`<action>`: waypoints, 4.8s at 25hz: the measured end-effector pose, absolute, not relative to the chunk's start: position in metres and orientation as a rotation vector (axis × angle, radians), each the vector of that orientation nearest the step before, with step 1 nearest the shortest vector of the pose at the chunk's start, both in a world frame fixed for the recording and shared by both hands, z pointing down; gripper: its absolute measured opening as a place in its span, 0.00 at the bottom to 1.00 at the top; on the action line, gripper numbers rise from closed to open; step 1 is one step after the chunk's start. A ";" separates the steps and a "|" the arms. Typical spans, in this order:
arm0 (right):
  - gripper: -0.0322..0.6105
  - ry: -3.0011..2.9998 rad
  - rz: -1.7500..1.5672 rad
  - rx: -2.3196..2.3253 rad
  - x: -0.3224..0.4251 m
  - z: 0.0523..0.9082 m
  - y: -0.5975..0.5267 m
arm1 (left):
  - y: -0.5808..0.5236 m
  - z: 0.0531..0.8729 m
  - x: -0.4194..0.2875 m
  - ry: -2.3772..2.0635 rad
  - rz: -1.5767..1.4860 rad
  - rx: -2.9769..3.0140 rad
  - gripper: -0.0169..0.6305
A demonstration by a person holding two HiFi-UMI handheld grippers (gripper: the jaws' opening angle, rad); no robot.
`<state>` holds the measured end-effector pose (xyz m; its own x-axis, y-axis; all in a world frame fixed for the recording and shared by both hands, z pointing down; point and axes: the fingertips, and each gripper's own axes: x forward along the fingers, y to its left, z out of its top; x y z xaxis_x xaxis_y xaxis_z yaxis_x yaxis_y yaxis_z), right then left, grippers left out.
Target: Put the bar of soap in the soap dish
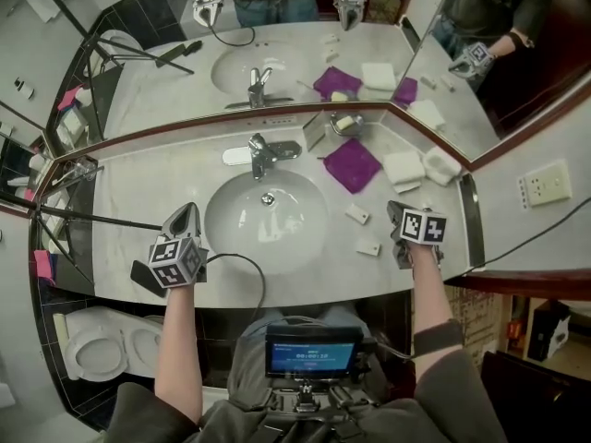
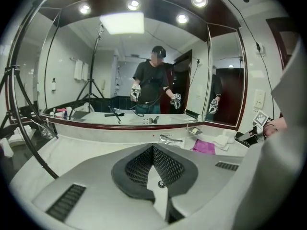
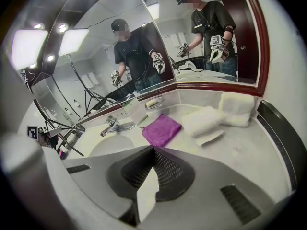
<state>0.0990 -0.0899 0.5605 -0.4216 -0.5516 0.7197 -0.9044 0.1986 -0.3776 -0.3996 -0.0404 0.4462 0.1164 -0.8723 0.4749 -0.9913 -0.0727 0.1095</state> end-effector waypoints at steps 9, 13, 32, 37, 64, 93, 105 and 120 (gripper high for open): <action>0.08 -2.071 1.114 1.364 0.105 0.561 -0.093 | -0.034 0.447 -0.391 -1.803 0.454 2.021 0.03; 0.08 -2.103 1.103 1.339 0.108 0.559 -0.099 | -0.034 0.442 -0.389 -1.855 0.440 1.992 0.03; 0.08 -2.167 1.006 1.151 0.133 0.547 -0.122 | -0.024 0.441 -0.327 -1.919 0.410 1.897 0.03; 0.08 -2.151 0.856 1.160 0.129 0.535 -0.136 | -0.033 0.441 -0.321 -1.875 0.426 1.965 0.03; 0.50 -2.074 -0.308 0.456 0.001 0.572 -0.321 | 0.014 0.488 -0.275 -2.031 0.432 1.690 0.03; 0.28 -1.575 -0.622 -0.357 -0.024 0.638 -0.332 | 0.012 0.525 -0.254 -2.031 0.376 1.611 0.03; 0.27 -1.602 -0.565 -0.290 -0.024 0.637 -0.333 | 0.019 0.526 -0.257 -2.029 0.375 1.604 0.03; 0.27 -1.619 -0.615 -0.215 -0.017 0.609 -0.319 | 0.018 0.511 -0.249 -2.027 0.377 1.644 0.03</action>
